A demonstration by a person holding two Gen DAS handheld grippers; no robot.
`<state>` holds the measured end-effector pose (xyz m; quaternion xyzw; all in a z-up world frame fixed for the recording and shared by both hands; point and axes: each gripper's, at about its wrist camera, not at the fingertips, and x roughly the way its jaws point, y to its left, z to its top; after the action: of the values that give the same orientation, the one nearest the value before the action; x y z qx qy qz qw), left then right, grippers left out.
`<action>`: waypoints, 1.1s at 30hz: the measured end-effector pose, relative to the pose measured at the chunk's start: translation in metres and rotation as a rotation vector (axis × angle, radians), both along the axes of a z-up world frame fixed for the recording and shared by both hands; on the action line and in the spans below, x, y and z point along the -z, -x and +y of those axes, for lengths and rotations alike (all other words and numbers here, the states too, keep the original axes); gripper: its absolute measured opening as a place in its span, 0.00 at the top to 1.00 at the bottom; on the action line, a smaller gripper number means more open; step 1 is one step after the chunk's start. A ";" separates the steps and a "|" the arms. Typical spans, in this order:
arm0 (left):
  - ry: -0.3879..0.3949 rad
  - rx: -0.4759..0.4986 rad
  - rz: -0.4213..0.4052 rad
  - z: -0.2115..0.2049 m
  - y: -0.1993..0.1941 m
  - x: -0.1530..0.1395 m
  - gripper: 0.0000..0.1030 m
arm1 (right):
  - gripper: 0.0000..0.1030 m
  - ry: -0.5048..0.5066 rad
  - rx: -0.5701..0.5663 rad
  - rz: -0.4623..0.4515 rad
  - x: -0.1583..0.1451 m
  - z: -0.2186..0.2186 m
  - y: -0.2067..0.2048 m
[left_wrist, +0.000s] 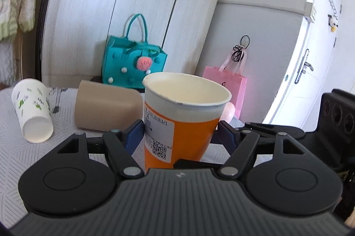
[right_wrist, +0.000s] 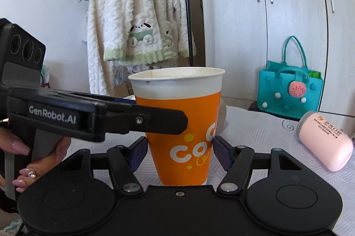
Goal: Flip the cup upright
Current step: 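Lower the upright orange cup onto the table with the right tool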
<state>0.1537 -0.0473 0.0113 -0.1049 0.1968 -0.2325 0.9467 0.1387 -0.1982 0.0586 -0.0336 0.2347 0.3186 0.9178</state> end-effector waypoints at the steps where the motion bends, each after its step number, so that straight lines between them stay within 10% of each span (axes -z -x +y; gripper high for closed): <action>1: -0.006 0.000 -0.005 0.000 0.000 0.000 0.30 | 0.32 -0.010 0.001 0.004 0.002 0.000 -0.001; 33: -0.077 -0.108 -0.021 -0.001 0.061 -0.016 0.13 | 0.15 0.055 0.102 -0.144 -0.006 -0.007 0.059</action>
<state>0.0930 -0.0483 0.0271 -0.0762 0.1897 -0.1744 0.9632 0.0801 -0.2056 0.0642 -0.0697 0.1783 0.2617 0.9460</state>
